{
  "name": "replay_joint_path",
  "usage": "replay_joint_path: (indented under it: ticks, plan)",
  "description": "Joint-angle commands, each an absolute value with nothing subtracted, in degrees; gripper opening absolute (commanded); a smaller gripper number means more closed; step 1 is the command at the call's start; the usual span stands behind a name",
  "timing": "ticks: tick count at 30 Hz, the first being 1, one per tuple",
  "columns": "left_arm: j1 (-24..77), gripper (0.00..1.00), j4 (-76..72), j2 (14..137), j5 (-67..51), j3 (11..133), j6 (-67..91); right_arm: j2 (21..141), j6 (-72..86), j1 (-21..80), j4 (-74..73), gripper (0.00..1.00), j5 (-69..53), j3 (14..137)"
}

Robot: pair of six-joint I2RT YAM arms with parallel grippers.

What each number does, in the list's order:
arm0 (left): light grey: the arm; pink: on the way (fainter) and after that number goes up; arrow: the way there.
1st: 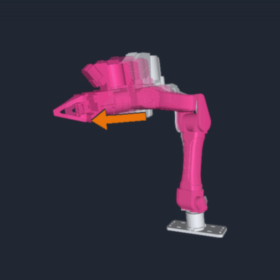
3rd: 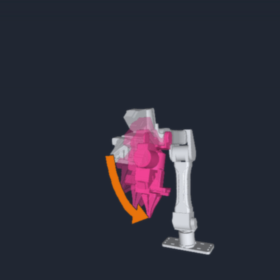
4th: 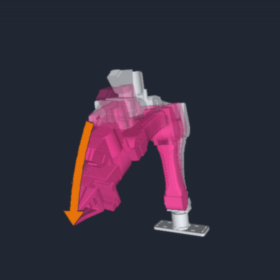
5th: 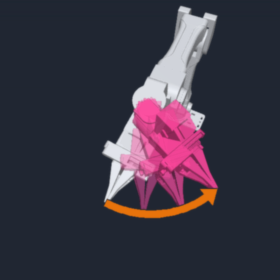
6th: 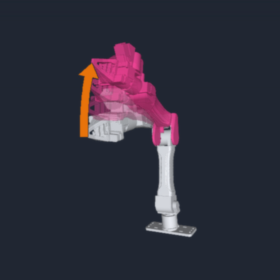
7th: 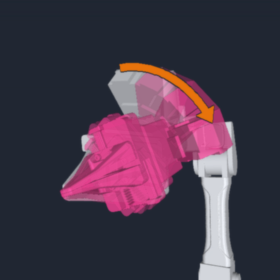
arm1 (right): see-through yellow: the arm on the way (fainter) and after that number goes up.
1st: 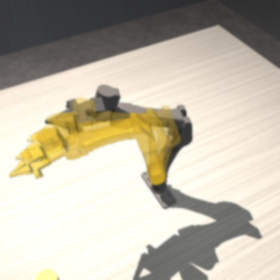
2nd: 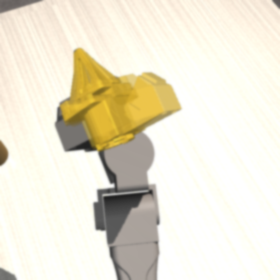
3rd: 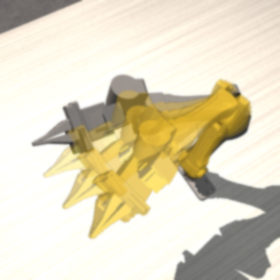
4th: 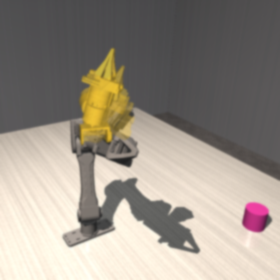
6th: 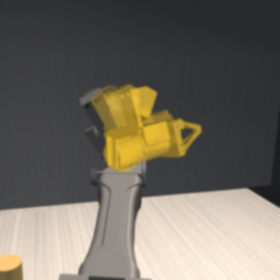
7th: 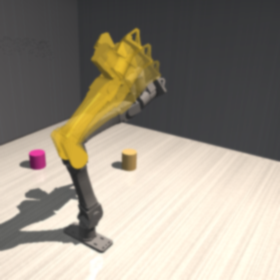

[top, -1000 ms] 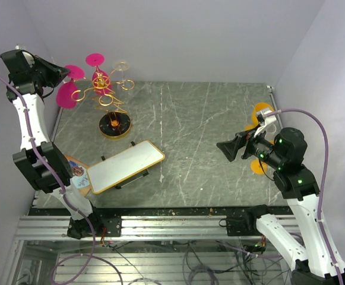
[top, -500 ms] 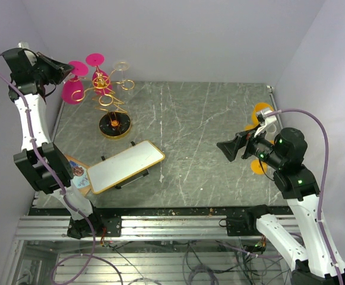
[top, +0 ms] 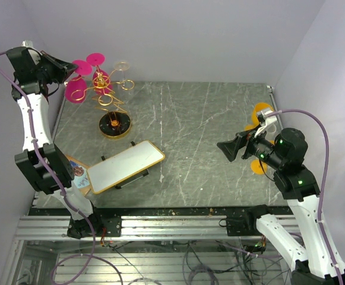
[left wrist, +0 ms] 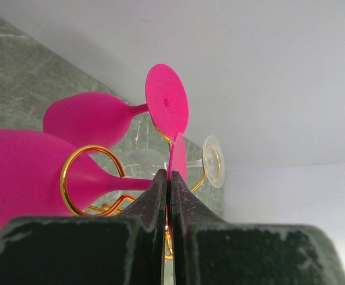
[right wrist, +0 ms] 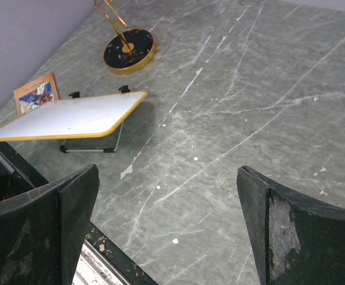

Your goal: Take the wine glass off the wine glass rack

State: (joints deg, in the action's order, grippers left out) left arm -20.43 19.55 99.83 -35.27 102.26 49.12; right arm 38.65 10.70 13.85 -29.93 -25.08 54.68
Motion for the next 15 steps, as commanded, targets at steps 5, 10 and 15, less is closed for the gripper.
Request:
replay_joint_path:
  ticks: [5,10,15]
  plan:
    - [-19.8,0.07,18.8,95.2,-37.1,100.0,49.0,38.4,11.0,14.1,-28.7,1.00,-25.1,54.0]
    - [-19.6,0.07,18.1,95.0,-37.8,98.9,49.8,38.2,11.0,14.1,-28.7,1.00,-25.2,54.0]
    - [-18.7,0.07,18.9,96.3,-37.6,100.3,49.4,38.2,11.0,14.1,-28.7,1.00,-25.1,54.0]
